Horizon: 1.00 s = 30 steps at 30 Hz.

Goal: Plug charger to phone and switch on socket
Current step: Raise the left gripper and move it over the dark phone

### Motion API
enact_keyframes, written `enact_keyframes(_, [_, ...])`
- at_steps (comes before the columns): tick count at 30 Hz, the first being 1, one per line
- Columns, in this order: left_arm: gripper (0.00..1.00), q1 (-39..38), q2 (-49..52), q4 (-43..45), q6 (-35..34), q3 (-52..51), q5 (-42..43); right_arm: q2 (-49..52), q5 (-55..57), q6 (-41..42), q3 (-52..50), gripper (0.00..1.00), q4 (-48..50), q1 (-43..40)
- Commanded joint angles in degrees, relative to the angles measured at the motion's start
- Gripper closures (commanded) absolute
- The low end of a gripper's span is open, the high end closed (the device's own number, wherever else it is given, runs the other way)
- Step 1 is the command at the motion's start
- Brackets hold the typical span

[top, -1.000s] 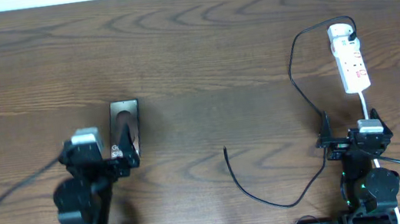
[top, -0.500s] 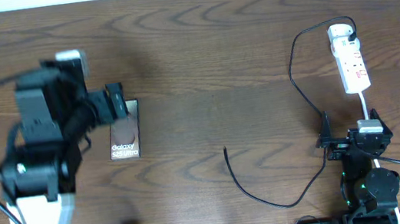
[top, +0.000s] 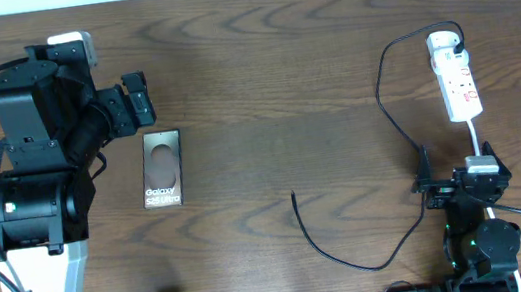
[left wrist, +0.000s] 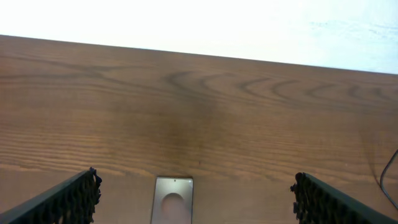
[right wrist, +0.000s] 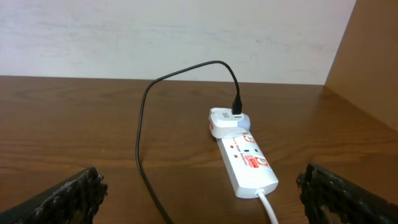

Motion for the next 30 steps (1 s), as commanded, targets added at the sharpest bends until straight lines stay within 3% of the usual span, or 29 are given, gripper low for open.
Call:
enact_keyframes(1, [0.02, 0.3, -0.2, 0.3, -0.1, 1.2, -1.0, -0.3, 0.3, -0.5, -0.1, 0.01, -0.2, 0.4])
enact_keyframes(7, [0.02, 0.3, 5.1, -4.8, -0.2, 6.7, -1.8, -0.3, 0.3, -0.5, -0.1, 0.01, -0.2, 0.4])
enact_keyframes(16, [0.02, 0.6, 27.8, -22.7, 1.6, 25.4, -3.3, -0.3, 0.3, -0.5, -0.1, 0.01, -0.2, 0.4])
enact_keyframes(28, [0.02, 1.6, 45.0, -27.7, 1.7, 23.0, -2.4, -0.3, 0.3, -0.5, -0.1, 0.01, -0.2, 0.4])
enact_keyframes(30, [0.12, 1.6, 45.1, -26.7, 2.3, 20.8, -1.7, -0.3, 0.3, -0.5, -0.1, 0.01, -0.2, 0.4])
